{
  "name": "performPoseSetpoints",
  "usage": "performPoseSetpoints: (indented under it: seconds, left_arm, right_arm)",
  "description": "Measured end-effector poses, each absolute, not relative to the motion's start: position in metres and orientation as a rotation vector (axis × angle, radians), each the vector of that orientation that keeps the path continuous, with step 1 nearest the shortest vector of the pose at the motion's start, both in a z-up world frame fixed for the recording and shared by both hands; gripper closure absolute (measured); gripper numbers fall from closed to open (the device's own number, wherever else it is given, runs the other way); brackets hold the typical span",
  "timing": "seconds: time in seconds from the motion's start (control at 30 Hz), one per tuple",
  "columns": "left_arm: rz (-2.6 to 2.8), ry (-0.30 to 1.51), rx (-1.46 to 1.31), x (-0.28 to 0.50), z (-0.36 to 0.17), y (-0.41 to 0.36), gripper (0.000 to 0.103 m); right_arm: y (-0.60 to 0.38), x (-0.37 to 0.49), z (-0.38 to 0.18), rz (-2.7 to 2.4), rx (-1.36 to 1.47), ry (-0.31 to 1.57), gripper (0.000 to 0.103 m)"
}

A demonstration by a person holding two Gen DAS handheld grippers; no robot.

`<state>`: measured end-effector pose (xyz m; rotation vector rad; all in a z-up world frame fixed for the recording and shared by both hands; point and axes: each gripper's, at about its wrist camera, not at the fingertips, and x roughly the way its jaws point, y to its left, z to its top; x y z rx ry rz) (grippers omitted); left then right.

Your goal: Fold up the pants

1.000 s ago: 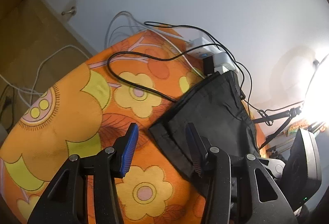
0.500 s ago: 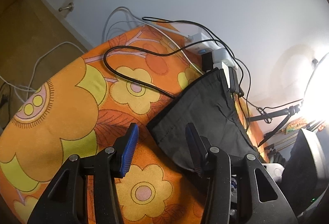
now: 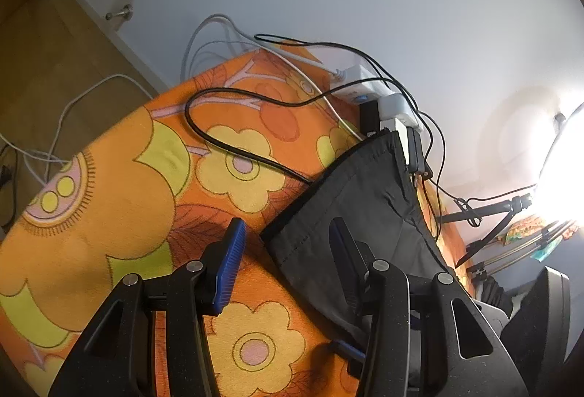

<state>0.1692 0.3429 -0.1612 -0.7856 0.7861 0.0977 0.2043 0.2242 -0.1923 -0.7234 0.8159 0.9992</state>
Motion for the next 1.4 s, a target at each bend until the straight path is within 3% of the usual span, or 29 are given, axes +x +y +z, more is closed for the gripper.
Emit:
performPoseSetpoints:
  seconds: [0.13,0.3,0.77,0.87,0.9,0.93,0.97,1.13,1.4]
  left_arm:
    - [0.089,0.783,-0.792,0.169,-0.161,0.344,0.057]
    - [0.068,0.789,-0.790,0.173,-0.163,0.337,0.057]
    - [0.010,0.783,-0.819,0.194,-0.167,0.312,0.055]
    - [0.016,0.777,-0.789,0.196,-0.166,0.308,0.060]
    - [0.018,0.776,-0.781,0.196,-0.166,0.307,0.065]
    - [0.017,0.779,-0.771,0.197,-0.167,0.306,0.082]
    - [0.014,0.782,-0.768,0.197,-0.168,0.306,0.091]
    - [0.017,0.731,-0.705,0.190,-0.161,0.299,0.097]
    - [-0.009,0.695,-0.597,0.185,-0.151,0.282,0.098]
  right_arm:
    - [0.218,0.218,-0.193,1.012,-0.640,0.869,0.093]
    - [0.211,0.223,-0.189,0.990,-0.574,0.872,0.099]
    - [0.187,0.243,-0.184,0.993,-0.390,0.927,0.099]
    - [0.184,0.247,-0.184,1.011,-0.369,0.942,0.094]
    - [0.180,0.248,-0.183,1.016,-0.355,0.948,0.086]
    - [0.175,0.248,-0.180,1.011,-0.340,0.949,0.078]
    - [0.171,0.249,-0.178,1.005,-0.334,0.943,0.076]
    - [0.144,0.260,-0.158,0.949,-0.283,0.932,0.061]
    - [0.166,0.302,-0.123,0.921,-0.170,0.975,0.048]
